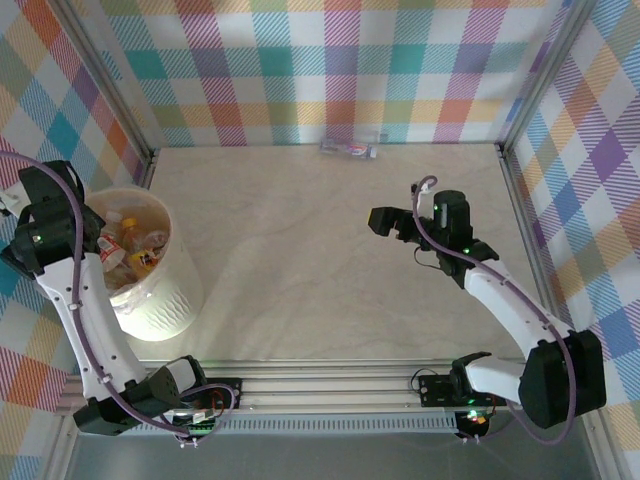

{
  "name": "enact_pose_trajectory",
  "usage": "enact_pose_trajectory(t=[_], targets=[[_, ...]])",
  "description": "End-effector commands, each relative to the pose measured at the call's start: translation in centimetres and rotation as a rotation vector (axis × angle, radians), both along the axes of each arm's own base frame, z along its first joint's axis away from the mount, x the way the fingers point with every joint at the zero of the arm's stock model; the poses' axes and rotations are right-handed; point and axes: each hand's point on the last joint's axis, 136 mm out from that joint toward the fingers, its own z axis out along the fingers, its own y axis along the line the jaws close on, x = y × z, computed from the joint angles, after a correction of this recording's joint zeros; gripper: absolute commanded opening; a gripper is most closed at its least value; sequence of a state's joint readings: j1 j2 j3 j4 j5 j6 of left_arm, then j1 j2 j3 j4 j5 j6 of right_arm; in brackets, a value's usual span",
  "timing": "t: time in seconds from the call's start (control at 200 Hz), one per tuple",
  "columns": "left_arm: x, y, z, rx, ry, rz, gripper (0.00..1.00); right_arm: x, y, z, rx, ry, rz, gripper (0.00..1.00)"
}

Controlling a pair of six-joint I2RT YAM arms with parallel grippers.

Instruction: Put the plastic bottles in the bin

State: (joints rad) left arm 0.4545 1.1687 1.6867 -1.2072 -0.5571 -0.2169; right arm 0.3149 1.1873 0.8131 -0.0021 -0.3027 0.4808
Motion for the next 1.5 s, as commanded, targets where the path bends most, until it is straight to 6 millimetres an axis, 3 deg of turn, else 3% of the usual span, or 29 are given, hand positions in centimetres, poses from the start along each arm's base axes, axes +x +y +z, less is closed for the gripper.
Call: enact_pose_trajectory(t=[0.0,0.11,0.26,0.365,0.615,0.82,1.03,1.1,1.325,1.495], targets=[[-0.1,-1.3,1.2,-0.06,-0.088,-0.04,1.0,0.9,0.2,1.2,-0.008,-0.035,-0.006,1.0],[2.3,-4.3,2.0,-0.182,-0.244,-0.194,1.0,1.8,0.0,1.1,-0.02,-0.056,-0.027,1.0],[7.0,-11.0,3.7,-0.409,-0.521,-0.533,1.0,3.9,0.2,0.1,-0.068,-0.072,-0.026,1.0],[9.1,-15.1,5.2,-0.508,-0.663,-0.723,1.0,5.7,0.7,-0.4,-0.135,-0.096,0.014,1.0],[12.9,-25.1,5.4,-0.61,-0.711,-1.054,1.0,10.7,1.5,-1.7,-0.336,-0.198,0.128,1.0],[15.5,-31.2,2.7,-0.654,-0.66,-1.17,1.0,15.3,1.4,-2.9,-0.526,-0.291,0.235,1.0],[17.1,-34.5,-0.8,-0.685,-0.6,-1.186,1.0,20.0,1.3,-4.5,-0.656,-0.385,0.339,1.0],[17.6,-35.3,-1.1,-0.676,-0.604,-1.214,1.0,21.8,1.4,-5.2,-0.714,-0.423,0.374,1.0],[17.2,-35.0,-2.5,-0.626,-0.649,-1.225,1.0,26.9,1.8,-8.5,-0.831,-0.483,0.46,1.0],[16.4,-34.8,-3.4,-0.603,-0.662,-1.25,1.0,31.4,1.5,-10.4,-0.936,-0.545,0.432,0.99]])
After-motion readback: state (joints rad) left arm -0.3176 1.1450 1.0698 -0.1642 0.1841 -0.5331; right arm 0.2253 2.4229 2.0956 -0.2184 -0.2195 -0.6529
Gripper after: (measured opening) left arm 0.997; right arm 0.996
